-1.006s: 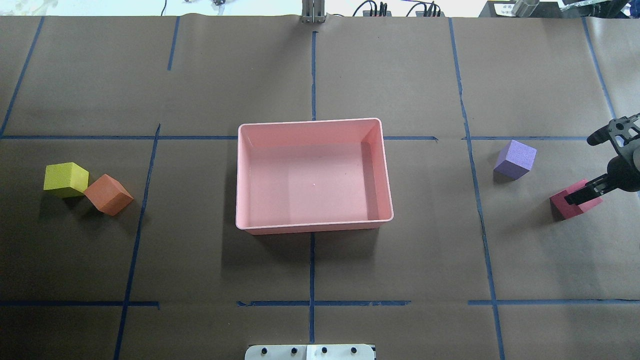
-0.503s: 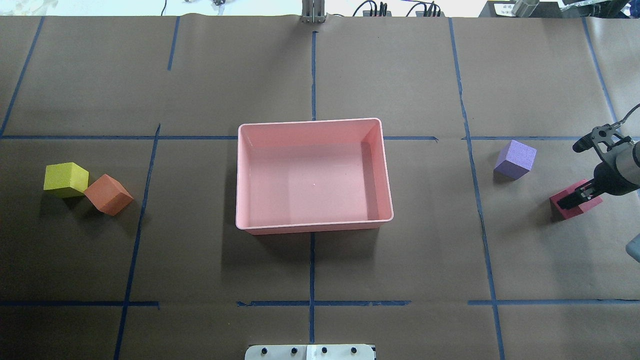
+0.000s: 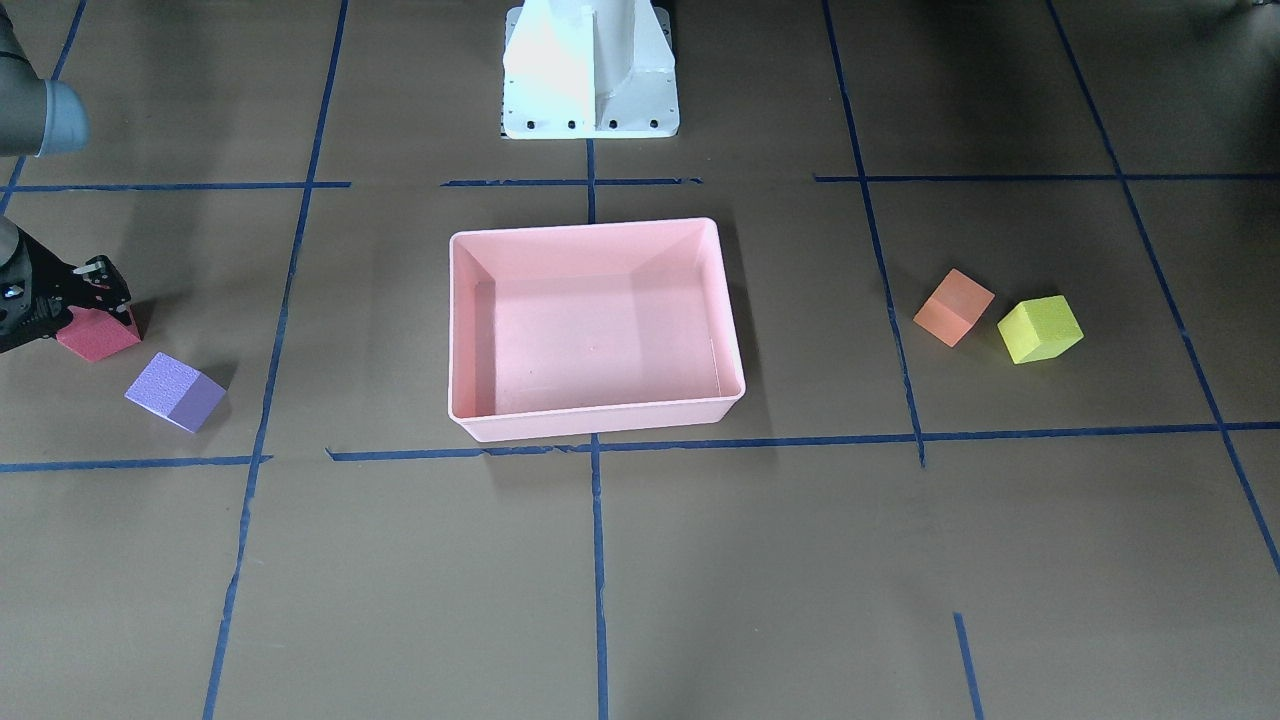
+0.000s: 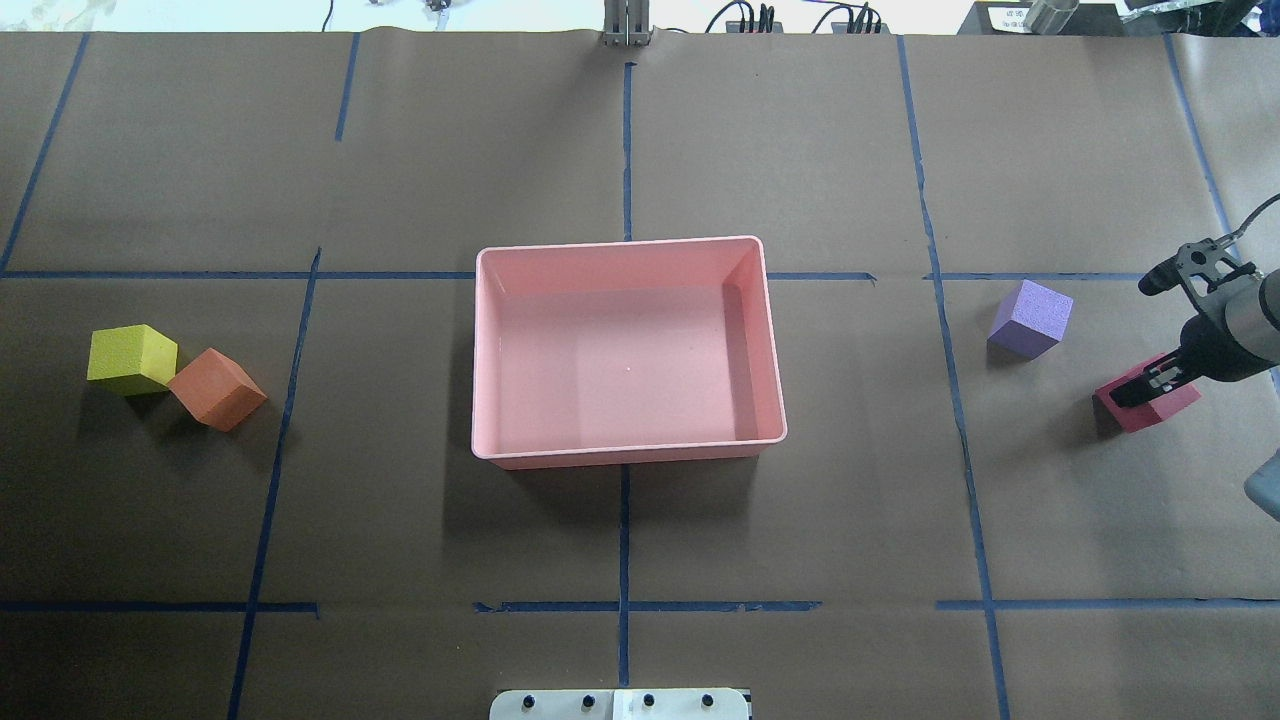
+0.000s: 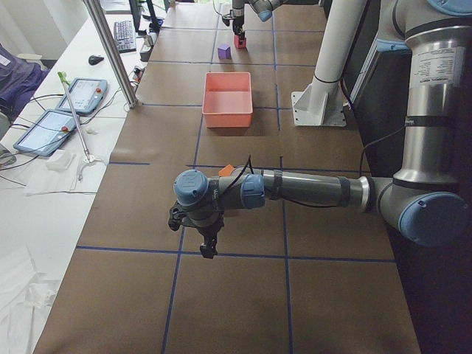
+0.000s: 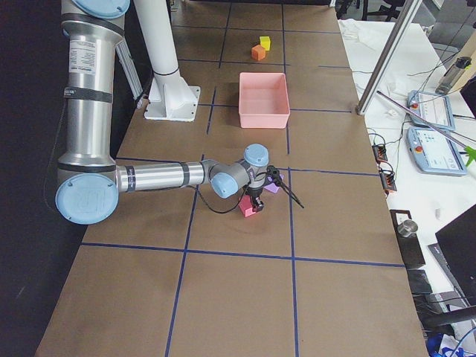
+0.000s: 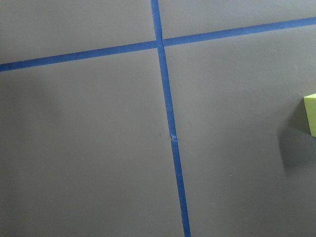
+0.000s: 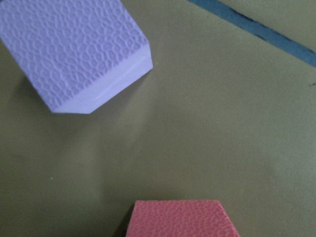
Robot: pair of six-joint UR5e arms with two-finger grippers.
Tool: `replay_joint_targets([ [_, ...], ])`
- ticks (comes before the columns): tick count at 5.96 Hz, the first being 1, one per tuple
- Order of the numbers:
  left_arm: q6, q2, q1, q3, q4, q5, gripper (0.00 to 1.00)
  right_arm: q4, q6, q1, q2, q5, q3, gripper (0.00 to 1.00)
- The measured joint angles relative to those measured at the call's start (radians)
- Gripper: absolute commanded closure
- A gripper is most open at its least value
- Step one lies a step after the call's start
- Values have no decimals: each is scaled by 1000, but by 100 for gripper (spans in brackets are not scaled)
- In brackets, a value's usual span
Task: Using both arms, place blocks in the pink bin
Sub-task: 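Carry the pink-red cube with the right gripper into the pink bin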
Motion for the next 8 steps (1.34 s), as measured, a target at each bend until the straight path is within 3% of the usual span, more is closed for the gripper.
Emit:
replay_joint_targets([
  [1,0,0,0,0,0,0,0,-67,5,24,1,11,70,75],
  [2,0,0,0,-1,0,0,0,-221,9,40,18,20,187,75],
  [3,0,0,0,-1,0,0,0,-381,40,45,65,24,286,75],
  [4,0,0,0,-2,0,0,0,-469,121,25,129,23,329,75],
  [6,0,0,0,-2,0,0,0,-587,366,-112,319,-14,338,73],
  [8,0,0,0,-2,0,0,0,-764,600,-269,590,-110,285,73],
])
